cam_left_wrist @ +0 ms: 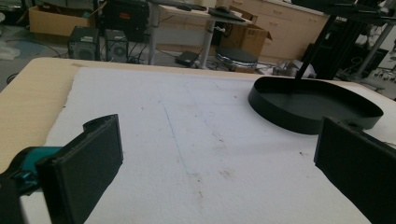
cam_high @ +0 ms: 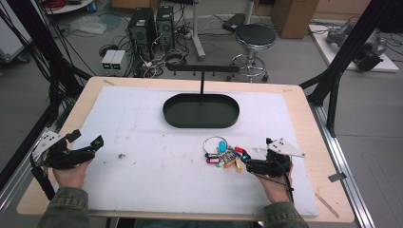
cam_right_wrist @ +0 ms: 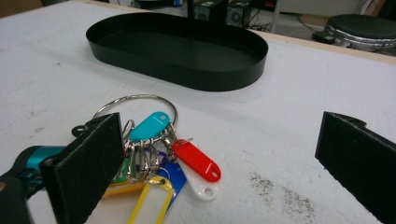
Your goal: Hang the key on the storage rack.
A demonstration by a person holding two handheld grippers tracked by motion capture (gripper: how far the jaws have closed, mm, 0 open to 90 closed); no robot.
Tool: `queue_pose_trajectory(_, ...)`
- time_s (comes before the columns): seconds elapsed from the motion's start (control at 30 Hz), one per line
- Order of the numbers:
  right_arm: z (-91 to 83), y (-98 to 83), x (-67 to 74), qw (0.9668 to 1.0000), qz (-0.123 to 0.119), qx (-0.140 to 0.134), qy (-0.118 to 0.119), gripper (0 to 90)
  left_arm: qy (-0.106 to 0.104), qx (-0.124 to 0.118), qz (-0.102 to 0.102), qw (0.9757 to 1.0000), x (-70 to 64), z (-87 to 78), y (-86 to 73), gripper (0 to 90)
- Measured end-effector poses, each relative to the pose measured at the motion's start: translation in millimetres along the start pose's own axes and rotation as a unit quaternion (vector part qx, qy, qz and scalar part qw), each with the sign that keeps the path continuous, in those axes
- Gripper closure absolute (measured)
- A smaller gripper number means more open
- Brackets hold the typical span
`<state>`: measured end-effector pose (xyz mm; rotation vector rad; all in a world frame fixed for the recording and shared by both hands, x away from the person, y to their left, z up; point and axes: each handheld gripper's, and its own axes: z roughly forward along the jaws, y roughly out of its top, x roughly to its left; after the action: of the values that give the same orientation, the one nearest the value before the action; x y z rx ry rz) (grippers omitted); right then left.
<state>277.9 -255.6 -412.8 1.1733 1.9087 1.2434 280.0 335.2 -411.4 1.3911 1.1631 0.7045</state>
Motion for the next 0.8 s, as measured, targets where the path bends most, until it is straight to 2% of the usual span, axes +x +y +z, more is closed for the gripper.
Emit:
queue_pose_trajectory(0.47, 14.1, 2.5, 12.1, 0.999, -0.02, 0.035, 0.02, 0.5, -0.006, 0.007, 0.0, 1.0, -0.3, 1.7, -1.0, 1.7)
queue_pose_trajectory(0.5, 16.8, 2.8, 13.6, 0.9985, -0.025, 0.044, 0.021, 0.5, -0.006, 0.006, -0.001, 1.0, -0.6, 2.2, -1.2, 1.7)
queue_pose_trajectory(0.8, 28.6, 4.2, 15.6, 0.9957, -0.035, 0.073, 0.046, 0.5, -0.009, 0.009, -0.002, 0.9999, -0.8, 2.9, -1.8, 1.7)
